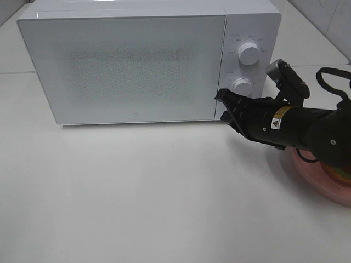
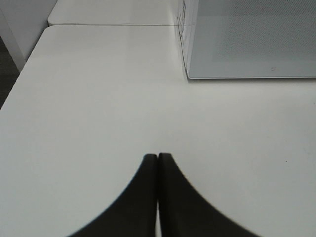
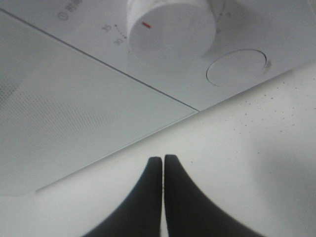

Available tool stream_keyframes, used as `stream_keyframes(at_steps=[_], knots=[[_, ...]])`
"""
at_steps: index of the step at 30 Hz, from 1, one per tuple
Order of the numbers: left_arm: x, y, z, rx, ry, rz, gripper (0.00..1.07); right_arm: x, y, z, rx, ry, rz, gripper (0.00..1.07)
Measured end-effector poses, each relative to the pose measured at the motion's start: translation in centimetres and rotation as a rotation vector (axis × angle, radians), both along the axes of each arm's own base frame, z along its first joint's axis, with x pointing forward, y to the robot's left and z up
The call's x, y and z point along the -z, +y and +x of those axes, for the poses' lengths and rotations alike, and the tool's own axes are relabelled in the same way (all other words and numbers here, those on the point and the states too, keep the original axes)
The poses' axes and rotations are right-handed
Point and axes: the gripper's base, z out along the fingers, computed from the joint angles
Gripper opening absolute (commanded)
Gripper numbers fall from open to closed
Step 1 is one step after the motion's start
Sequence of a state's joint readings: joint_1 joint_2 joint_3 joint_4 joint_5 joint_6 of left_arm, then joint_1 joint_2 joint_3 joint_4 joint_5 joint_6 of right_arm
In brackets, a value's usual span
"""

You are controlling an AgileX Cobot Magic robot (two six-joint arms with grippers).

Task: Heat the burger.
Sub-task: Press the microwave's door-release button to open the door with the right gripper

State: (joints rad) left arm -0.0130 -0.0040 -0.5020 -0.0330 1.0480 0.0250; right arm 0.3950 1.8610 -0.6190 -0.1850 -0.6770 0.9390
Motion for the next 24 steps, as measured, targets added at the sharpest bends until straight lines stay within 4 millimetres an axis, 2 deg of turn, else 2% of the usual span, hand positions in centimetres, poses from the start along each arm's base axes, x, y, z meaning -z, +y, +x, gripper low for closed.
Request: stream_keyframes(at_steps=[3, 5, 13, 15, 24], knots=[[0.0, 0.0, 0.0, 0.0, 0.0, 0.0, 0.0, 0.5, 0.1, 0.2, 0.032, 0.01, 0.07, 0.0], [0.0, 0.0, 0.0, 0.0, 0.0, 0.0, 0.0, 1.0, -0.1, 0.5, 0.113, 0.035, 0.148, 0.0], [0.0, 0.0, 0.0, 0.0, 0.0, 0.0, 0.0, 1.3, -0.8, 0.9, 0.236, 0.055, 0.211, 0.0], [0.0, 0.0, 0.0, 0.0, 0.0, 0.0, 0.0, 1.3, -1.4, 1.1, 0.328, 0.061, 0.244, 0.0], [0.0, 0.0, 0.0, 0.0, 0.0, 0.0, 0.0, 1.0, -1.8, 1.6, 0.419, 0.057, 0.285, 0.0]])
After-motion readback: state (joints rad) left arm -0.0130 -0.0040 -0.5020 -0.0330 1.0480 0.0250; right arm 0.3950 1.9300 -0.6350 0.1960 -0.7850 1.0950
